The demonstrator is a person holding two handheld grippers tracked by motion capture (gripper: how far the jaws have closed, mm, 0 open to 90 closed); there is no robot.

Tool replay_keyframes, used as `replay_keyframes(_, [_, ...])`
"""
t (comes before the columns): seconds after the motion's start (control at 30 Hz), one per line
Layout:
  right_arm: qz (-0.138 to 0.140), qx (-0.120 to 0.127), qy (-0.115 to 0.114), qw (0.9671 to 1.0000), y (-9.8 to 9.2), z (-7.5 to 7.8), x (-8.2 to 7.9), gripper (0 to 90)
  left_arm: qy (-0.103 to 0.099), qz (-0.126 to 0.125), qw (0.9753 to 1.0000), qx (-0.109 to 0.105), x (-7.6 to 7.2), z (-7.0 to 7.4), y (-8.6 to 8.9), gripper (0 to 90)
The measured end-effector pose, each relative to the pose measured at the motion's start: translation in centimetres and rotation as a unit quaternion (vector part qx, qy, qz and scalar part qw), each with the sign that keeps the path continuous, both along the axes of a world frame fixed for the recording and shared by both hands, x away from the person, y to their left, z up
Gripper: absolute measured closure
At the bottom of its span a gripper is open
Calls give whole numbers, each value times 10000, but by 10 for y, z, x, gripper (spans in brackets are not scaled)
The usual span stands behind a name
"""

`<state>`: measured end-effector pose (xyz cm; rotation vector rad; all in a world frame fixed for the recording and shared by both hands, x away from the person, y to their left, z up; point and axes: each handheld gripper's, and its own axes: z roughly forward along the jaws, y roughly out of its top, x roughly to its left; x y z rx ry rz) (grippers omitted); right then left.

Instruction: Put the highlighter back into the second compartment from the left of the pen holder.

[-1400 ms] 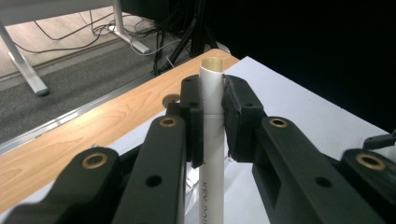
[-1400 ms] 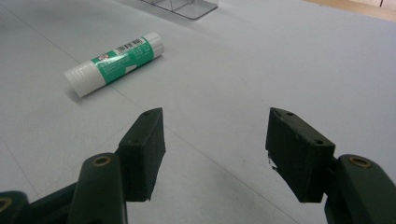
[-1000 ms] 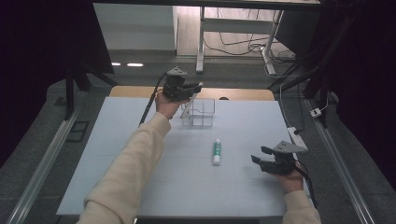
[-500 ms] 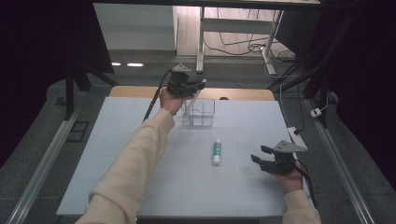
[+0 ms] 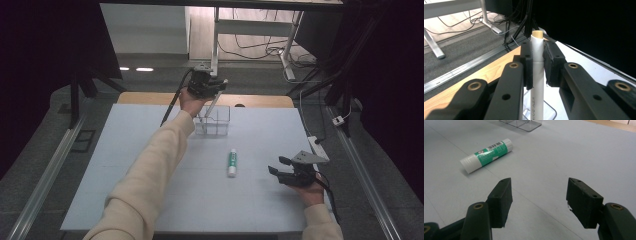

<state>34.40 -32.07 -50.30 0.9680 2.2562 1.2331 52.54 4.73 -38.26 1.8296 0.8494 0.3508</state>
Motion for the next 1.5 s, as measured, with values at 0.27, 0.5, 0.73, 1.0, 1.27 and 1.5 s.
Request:
replay_keyframes(0.27, [28, 47, 10, 10000, -1, 0, 0, 374, -65, 121, 9998, -119, 12, -5, -3, 782])
replay_keyframes(0.5, [58, -19, 34, 10000, 1, -1, 0, 374, 26, 180, 9998, -96, 14, -11, 2, 748])
replay_keyframes(0.73, [22, 3, 17, 10000, 0, 0, 0, 374, 115, 36, 9999, -29, 6, -12, 11, 580])
replay_keyframes(1.0, [19, 63, 22, 10000, -2, 1, 0, 374, 218, -186, 9995, 93, -6, -14, 20, 531])
replay_keyframes(1.27, [20, 55, 78, 10000, -3, -2, 1, 374, 329, -425, 9984, 179, -26, -19, 29, 512])
replay_keyframes(1.5, [24, 64, 66, 10000, -2, -2, 1, 374, 367, -605, 9971, 279, -54, -34, 45, 502])
